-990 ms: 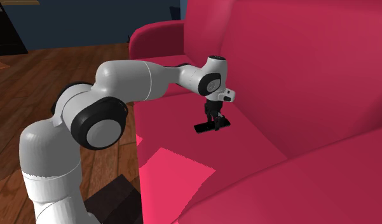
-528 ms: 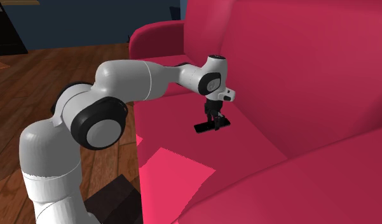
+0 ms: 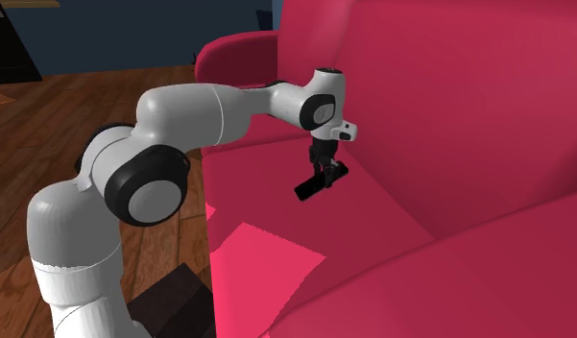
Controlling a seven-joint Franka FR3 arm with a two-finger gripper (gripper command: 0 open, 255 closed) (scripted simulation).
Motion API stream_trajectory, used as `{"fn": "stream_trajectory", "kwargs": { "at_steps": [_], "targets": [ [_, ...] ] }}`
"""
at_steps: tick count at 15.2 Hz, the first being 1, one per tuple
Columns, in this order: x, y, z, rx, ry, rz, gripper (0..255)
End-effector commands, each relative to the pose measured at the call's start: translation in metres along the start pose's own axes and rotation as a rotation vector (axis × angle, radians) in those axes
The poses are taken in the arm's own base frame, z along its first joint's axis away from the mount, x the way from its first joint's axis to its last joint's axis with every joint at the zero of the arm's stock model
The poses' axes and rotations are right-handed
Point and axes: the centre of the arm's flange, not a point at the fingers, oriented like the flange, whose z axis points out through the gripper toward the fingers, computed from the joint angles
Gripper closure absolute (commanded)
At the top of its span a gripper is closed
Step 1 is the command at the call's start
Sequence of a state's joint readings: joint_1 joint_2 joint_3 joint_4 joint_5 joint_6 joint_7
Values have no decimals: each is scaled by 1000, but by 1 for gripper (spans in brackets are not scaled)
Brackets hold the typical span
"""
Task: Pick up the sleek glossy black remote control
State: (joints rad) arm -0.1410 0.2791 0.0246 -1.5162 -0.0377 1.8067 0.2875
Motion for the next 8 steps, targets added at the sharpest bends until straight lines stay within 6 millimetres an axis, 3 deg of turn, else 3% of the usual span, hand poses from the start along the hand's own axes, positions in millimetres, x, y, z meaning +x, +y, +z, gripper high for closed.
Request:
{"fn": "stream_trajectory", "kwargs": {
  "at_steps": [1, 6, 8],
  "targets": [
    [0, 0, -11, 0, 0, 0, 255],
    [1, 1, -38, 0, 0, 0, 255],
    [1, 1, -39, 0, 0, 0, 255]
  ]
}}
